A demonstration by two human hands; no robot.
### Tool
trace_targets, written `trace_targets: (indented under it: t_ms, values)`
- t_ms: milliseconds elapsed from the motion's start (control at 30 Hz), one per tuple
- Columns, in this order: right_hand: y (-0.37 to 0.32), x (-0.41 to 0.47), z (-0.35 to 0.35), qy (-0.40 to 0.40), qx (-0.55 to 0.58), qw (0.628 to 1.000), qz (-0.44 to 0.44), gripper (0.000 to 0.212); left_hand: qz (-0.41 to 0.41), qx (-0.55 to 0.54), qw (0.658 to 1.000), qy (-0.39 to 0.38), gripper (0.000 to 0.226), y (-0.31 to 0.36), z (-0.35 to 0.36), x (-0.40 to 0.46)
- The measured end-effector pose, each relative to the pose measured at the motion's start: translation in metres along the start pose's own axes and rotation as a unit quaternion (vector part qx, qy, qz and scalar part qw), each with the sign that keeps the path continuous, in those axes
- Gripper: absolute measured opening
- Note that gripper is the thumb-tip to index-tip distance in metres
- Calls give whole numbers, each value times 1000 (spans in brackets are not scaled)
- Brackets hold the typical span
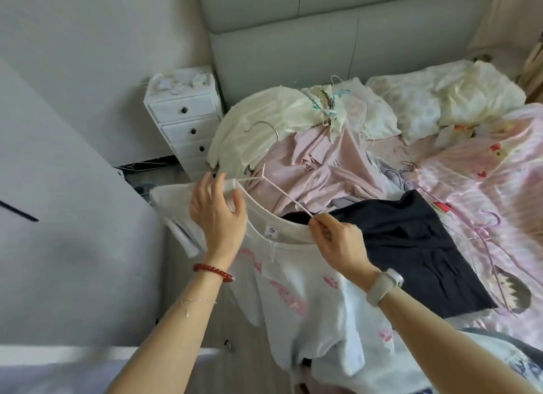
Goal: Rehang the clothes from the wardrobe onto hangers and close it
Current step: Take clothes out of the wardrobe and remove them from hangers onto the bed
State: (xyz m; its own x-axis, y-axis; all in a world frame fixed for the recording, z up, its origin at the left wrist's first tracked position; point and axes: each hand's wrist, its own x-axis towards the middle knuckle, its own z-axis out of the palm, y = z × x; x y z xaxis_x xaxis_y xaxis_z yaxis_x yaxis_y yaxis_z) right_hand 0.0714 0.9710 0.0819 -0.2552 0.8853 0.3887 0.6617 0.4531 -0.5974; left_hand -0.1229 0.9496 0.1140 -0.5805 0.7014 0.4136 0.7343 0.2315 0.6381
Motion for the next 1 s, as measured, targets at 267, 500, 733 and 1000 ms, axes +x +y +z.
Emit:
trace_targets:
  t_ms: [267, 500, 733, 1000]
  values:
    - [-2, 125, 31, 26, 267, 959, 95, 37, 39, 6, 998, -47, 59, 30, 42, 90]
    - [115, 195, 14, 147, 272, 920, 238, 37, 86, 5, 980, -182, 59, 62, 164, 115]
    - [279, 199, 41, 203, 137, 914, 323, 28, 72, 101, 904, -408, 60, 24, 319, 56]
    - [404, 191, 106, 6, -1, 918, 397, 31, 124, 229, 820, -510, 61, -63, 421, 2]
